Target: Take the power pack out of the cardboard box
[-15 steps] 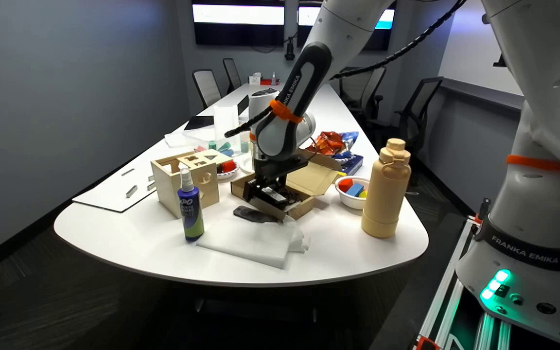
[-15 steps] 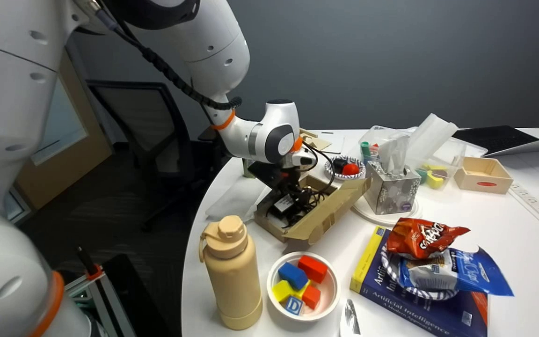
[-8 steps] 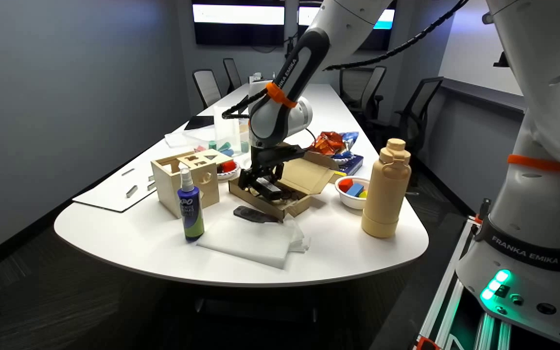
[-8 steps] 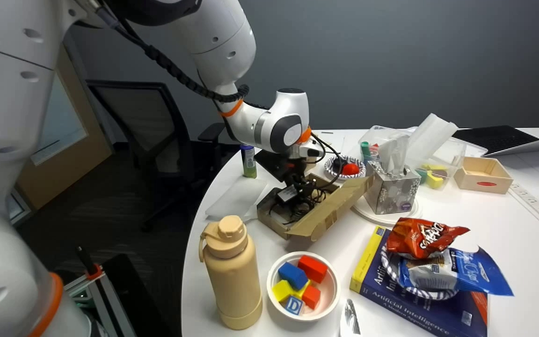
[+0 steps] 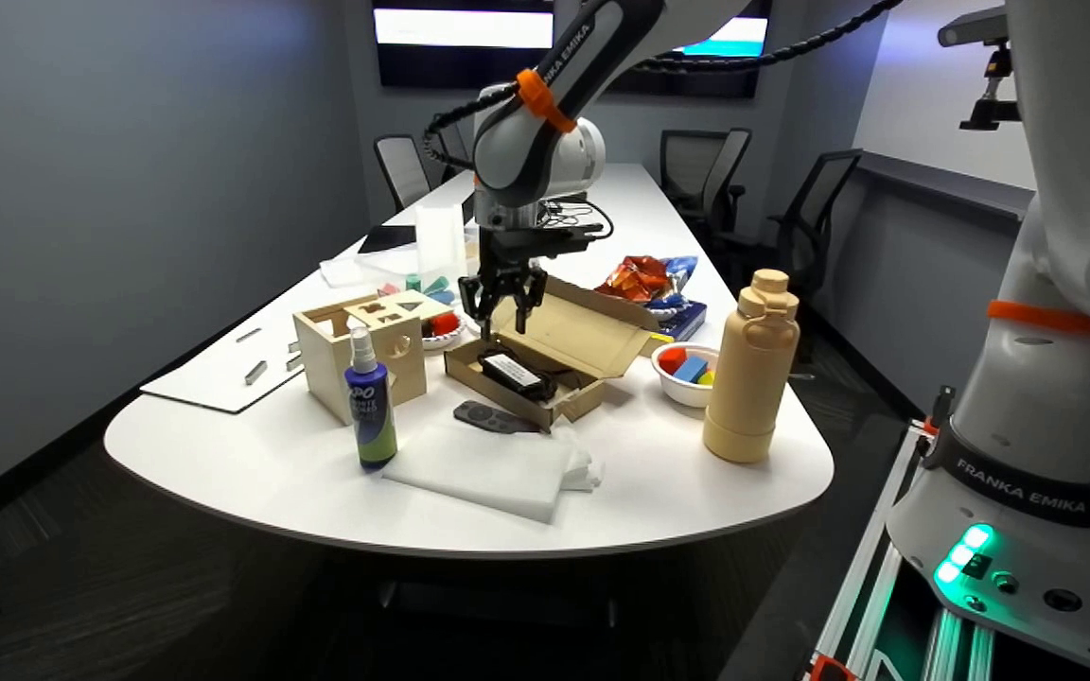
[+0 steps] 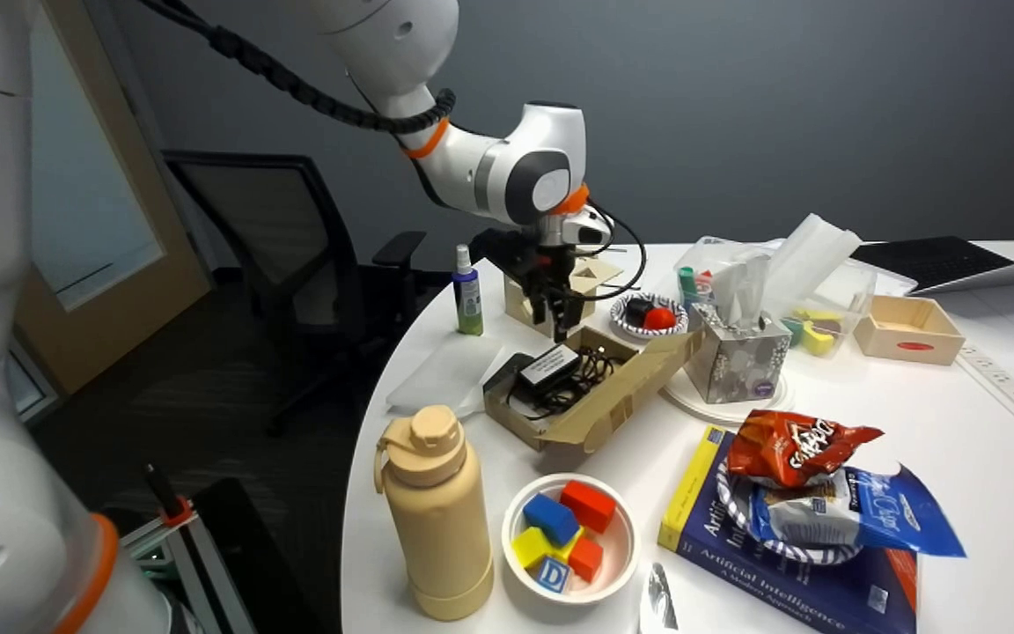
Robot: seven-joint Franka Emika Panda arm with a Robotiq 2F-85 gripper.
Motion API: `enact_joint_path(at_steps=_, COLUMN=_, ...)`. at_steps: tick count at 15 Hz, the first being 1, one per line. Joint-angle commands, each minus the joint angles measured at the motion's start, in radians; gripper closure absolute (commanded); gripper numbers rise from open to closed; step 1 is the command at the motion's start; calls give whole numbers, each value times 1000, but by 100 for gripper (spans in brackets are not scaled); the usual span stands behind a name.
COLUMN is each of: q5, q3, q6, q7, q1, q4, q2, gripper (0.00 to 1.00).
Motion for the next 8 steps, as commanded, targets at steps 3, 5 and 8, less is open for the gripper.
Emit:
enact_joint_path(at_steps=3, q5=3, q3=11, q6=-100, q7=7, q1=-11, q4=-14, q2=-89, gripper=9)
enact_joint_path(at_steps=5, q5=12, q3=14, q6=-79, q7=-6, q1=-17, q4=-15, q2=-67, gripper=0)
enact_joint_path(at_steps=8, q5=17, q3=15, q6=-45, q7=-20, q1=-25, q4=-14, q2=-13, gripper=0)
